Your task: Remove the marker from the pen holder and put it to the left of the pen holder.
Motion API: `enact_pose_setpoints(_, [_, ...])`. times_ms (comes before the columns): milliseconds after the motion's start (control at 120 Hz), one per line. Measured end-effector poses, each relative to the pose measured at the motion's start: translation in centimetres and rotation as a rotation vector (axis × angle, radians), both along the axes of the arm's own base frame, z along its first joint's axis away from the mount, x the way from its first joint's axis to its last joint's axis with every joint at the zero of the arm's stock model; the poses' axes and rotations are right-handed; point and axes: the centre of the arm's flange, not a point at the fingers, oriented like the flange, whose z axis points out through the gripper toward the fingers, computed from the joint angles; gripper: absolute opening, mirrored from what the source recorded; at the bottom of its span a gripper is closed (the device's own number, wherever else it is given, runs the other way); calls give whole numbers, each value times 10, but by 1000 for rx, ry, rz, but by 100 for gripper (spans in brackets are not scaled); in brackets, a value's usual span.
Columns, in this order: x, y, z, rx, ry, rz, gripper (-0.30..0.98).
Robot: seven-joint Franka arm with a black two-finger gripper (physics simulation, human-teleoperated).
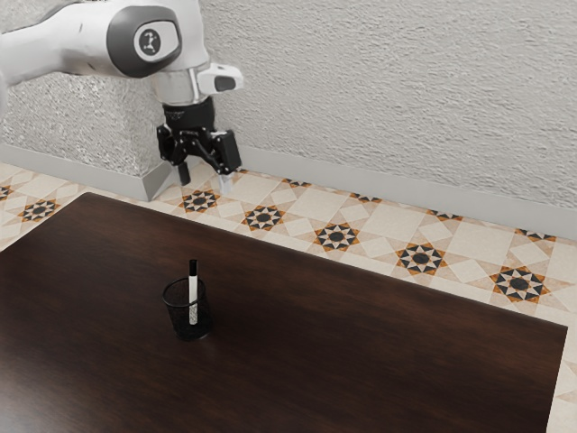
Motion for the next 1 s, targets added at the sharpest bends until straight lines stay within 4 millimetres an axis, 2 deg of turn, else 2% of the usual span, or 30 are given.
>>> enact_pose_setpoints(100, [9,24,-12,2,8,46,69])
enact_pose_setpoints(167, [24,33,-45,2,49,68,69])
enact_pose_setpoints(283, [49,10,-115,1,111,44,69])
enact_pose_setpoints(342, [55,3,-136,1,124,39,69])
enact_pose_setpoints(392, [58,11,-143,0,124,54,68])
enact_pose_setpoints(458, [57,37,-155,0,137,98,68])
enact_pose_setpoints(500, [55,51,-163,0,148,121,69])
enact_pose_setpoints(567, [47,63,-176,0,174,141,69])
enact_pose_setpoints(733, [25,62,-186,1,206,139,69])
enact_pose_setpoints(908, [29,67,-198,2,210,140,67])
enact_pose_setpoints(1000, [30,73,-205,3,215,144,63])
